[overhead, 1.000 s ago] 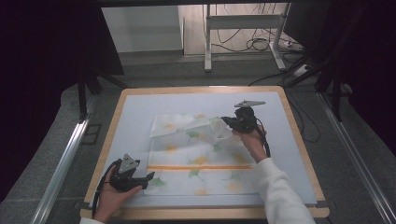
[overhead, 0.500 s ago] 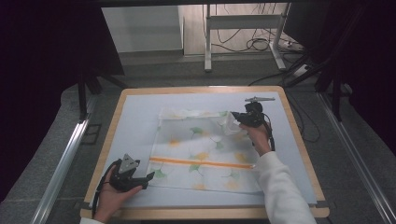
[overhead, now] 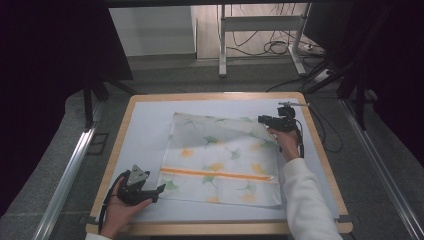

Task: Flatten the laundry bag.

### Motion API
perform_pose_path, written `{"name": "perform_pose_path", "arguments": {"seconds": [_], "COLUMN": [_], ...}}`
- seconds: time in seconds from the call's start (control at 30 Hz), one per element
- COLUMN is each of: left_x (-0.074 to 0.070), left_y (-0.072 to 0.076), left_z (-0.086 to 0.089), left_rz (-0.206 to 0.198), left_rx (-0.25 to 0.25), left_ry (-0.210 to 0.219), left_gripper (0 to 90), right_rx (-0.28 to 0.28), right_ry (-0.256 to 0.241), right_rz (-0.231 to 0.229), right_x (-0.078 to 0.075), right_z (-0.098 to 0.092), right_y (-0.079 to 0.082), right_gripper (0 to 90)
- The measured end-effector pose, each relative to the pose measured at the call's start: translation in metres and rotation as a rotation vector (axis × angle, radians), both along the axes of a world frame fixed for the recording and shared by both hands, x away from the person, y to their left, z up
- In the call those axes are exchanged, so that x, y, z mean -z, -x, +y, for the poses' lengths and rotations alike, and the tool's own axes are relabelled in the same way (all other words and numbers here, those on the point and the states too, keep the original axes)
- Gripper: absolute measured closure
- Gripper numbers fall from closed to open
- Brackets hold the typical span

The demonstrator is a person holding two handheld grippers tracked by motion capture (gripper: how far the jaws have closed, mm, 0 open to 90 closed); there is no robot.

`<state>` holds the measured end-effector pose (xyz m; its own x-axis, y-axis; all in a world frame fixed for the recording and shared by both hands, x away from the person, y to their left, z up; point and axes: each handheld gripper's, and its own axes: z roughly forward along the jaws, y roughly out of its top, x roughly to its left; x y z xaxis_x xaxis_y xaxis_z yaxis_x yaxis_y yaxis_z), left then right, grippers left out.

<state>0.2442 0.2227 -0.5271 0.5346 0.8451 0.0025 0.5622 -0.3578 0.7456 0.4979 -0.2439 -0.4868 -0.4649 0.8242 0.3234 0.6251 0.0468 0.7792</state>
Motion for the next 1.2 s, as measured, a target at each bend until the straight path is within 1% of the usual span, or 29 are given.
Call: {"name": "perform_pose_path", "arguments": {"seconds": [0.07,0.17,0.27,0.33,0.37,0.43,0.47,0.5,0.53,0.57,0.6,0.63,0.8,0.87,0.97,1.2], "left_x": [0.0,0.0,-0.001,-0.001,-0.001,-0.001,-0.001,-0.001,-0.001,-0.001,-0.001,0.0,-0.001,0.0,0.0,0.0], "left_y": [0.0,0.0,0.0,0.0,0.0,0.0,0.0,0.0,0.0,0.0,0.0,0.0,0.001,0.0,0.0,0.0], "left_z": [0.0,0.0,0.0,-0.001,-0.001,-0.001,-0.002,-0.002,-0.002,-0.002,-0.003,-0.003,-0.003,-0.003,-0.003,-0.004], "left_rz": [-0.002,-0.003,-0.004,-0.004,-0.004,-0.005,-0.005,-0.004,-0.004,-0.003,-0.003,-0.004,-0.004,-0.003,-0.002,-0.001], "left_rx": [0.0,0.0,0.003,0.006,0.006,0.009,0.009,0.01,0.011,0.012,0.013,0.014,0.012,0.01,0.012,0.014], "left_ry": [0.002,0.001,0.0,-0.002,-0.003,-0.003,-0.002,-0.004,-0.004,-0.003,-0.005,-0.006,-0.003,-0.003,-0.005,0.001], "left_gripper": [25.9,25.9,25.9,25.9,25.9,25.9,25.9,25.9,25.9,25.9,25.9,25.9,25.9,25.9,25.9,25.9], "right_rx": [0.012,0.012,-0.014,-0.055,-0.08,-0.113,-0.127,-0.156,-0.174,-0.195,-0.215,-0.233,-0.297,-0.329,-0.361,-0.409], "right_ry": [-0.001,0.037,0.07,0.095,0.108,0.138,0.143,0.153,0.163,0.181,0.2,0.217,0.239,0.258,0.271,0.315], "right_rz": [-0.018,-0.049,-0.058,-0.066,-0.062,-0.055,-0.055,-0.057,-0.07,-0.069,-0.058,-0.061,-0.053,-0.049,-0.045,-0.032], "right_x": [-0.005,-0.015,-0.024,-0.03,-0.031,-0.034,-0.035,-0.036,-0.036,-0.034,-0.033,-0.031,-0.026,-0.024,-0.021,-0.013], "right_z": [-0.004,-0.004,-0.001,0.005,0.007,0.013,0.015,0.018,0.021,0.025,0.03,0.037,0.06,0.071,0.082,0.108], "right_y": [0.002,0.009,0.018,0.026,0.029,0.037,0.04,0.046,0.051,0.056,0.06,0.063,0.069,0.071,0.073,0.075], "right_gripper": [62.6,56.1,50.3,48.6,47.1,44.9,44.1,43.0,41.9,40.7,40.0,39.3,37.6,36.6,36.1,34.8]}}
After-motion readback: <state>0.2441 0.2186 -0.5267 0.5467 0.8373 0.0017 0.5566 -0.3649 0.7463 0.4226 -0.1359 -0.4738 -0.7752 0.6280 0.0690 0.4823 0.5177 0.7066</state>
